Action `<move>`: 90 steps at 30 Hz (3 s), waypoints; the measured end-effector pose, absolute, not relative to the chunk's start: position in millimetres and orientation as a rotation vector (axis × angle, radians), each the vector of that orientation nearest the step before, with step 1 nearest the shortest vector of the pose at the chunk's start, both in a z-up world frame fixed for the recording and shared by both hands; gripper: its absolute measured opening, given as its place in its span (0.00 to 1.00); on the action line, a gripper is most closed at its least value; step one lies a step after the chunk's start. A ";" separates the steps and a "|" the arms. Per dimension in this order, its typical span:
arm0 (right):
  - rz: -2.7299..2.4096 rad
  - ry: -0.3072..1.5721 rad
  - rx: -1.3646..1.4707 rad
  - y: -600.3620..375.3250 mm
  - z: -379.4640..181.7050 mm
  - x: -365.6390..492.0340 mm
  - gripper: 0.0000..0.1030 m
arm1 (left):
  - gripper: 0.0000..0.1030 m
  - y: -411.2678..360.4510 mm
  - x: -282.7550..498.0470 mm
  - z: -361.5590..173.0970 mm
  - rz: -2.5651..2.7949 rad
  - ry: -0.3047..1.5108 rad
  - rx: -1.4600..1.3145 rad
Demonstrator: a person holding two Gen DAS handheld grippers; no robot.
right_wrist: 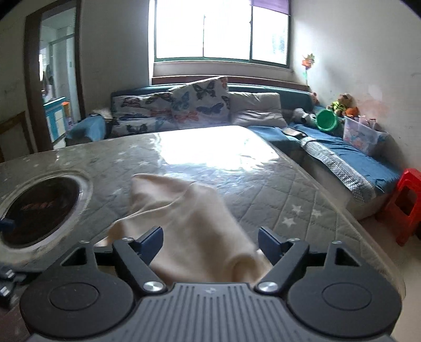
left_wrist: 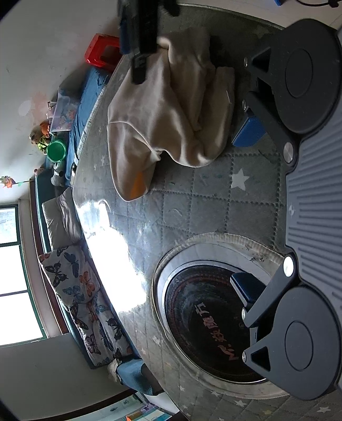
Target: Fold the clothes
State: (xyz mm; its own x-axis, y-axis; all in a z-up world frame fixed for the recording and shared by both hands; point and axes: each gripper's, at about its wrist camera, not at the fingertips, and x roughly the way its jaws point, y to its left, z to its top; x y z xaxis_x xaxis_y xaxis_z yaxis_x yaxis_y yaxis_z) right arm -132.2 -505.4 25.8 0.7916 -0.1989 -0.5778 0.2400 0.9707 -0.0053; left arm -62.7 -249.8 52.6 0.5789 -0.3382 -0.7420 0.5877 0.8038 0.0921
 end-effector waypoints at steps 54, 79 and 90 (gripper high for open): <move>-0.036 0.665 0.094 -447.1 10.7 -219.0 0.39 | 0.81 -265.9 -72.8 27.9 -0.747 0.752 0.381; -0.066 0.676 0.111 -455.8 7.5 -207.0 0.40 | 0.55 -255.9 -30.8 36.8 -0.723 0.818 0.264; -0.024 0.690 0.101 -445.8 2.5 -200.8 0.12 | 0.14 -266.4 -43.1 25.4 -0.760 0.810 0.326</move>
